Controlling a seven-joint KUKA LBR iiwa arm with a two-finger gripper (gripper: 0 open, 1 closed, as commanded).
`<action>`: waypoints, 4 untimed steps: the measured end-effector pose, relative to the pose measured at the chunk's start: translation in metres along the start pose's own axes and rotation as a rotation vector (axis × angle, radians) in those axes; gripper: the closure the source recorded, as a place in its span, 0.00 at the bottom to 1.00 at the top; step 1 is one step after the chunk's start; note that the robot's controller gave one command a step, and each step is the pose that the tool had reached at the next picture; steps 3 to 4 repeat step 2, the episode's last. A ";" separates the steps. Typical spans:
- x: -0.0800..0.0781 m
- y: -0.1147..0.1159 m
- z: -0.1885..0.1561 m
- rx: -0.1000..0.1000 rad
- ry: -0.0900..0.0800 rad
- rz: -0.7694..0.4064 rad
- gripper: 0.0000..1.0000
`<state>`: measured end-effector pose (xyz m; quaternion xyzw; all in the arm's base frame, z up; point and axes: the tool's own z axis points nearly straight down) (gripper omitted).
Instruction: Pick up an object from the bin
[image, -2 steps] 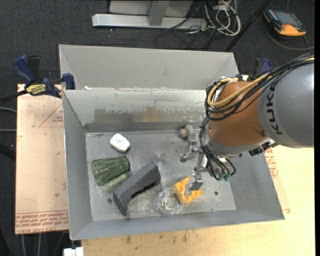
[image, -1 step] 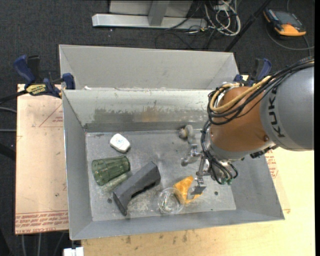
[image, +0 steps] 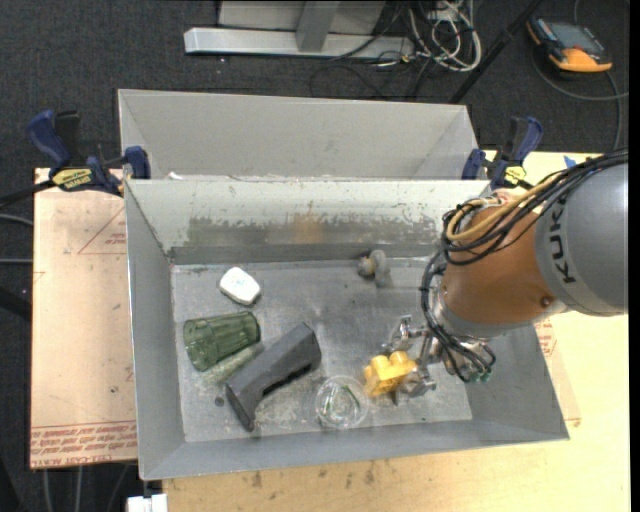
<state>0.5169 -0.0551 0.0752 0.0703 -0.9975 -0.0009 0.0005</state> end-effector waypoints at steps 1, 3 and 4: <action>0.000 0.000 0.000 0.000 0.000 0.000 1.00; 0.030 0.030 -0.193 0.002 -0.004 -0.155 1.00; 0.030 0.030 -0.193 0.002 -0.004 -0.155 1.00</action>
Offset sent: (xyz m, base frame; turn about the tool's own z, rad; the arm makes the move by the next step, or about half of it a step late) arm -0.0347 0.0242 0.1927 -0.1564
